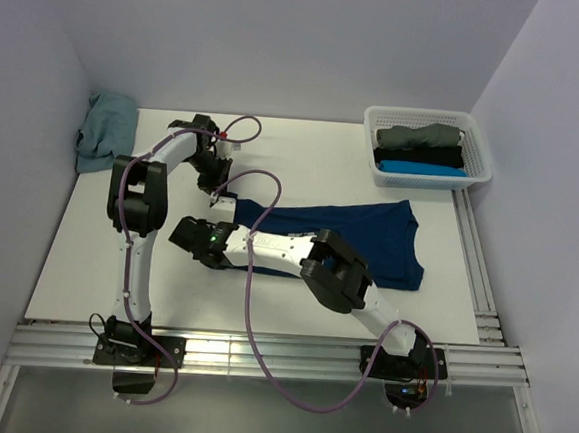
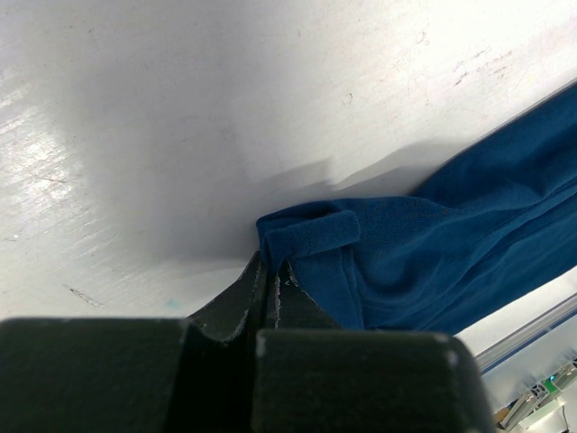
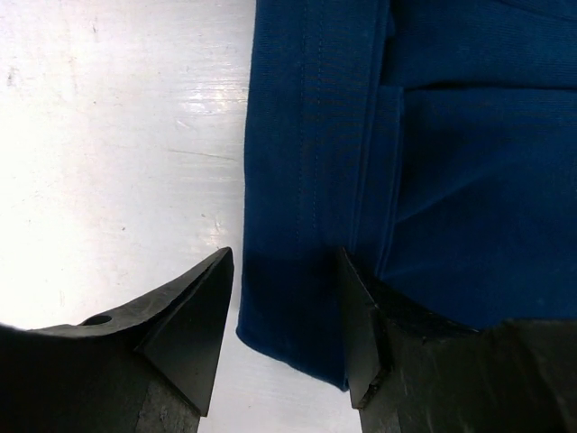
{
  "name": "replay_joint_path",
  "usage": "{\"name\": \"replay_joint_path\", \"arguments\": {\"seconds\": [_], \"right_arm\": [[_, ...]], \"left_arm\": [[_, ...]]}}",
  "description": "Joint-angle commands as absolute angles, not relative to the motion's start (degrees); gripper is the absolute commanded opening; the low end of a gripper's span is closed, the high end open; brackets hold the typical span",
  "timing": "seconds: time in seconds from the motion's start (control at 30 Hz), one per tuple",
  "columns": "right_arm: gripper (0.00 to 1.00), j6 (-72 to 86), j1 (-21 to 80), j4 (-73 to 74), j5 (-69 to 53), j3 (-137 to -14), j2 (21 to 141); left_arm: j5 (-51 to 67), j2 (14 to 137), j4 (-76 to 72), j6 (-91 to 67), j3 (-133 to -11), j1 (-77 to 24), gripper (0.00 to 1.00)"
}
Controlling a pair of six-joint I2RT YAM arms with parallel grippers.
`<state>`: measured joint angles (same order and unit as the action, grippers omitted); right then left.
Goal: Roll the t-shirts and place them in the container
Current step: Roll the tshirt
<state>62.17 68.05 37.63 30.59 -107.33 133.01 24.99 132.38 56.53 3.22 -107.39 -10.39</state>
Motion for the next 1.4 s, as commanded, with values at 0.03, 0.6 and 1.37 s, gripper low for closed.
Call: {"name": "replay_joint_path", "arguments": {"seconds": [0.03, 0.6, 1.37], "right_arm": [[0.57, 63.37, 68.47, 45.43, 30.85, -108.98, 136.31], [0.13, 54.32, 69.52, 31.85, 20.14, -104.86, 134.74], [0.13, 58.97, 69.7, -15.11, 8.0, -73.92, 119.27]], "left_arm": [[24.17, 133.68, 55.28, 2.64, -108.72, -11.16, 0.0], [18.55, 130.7, 53.0, 3.43, -104.16, -10.81, 0.0], [10.46, 124.37, 53.7, 2.46, -103.54, -8.18, 0.25]]}}
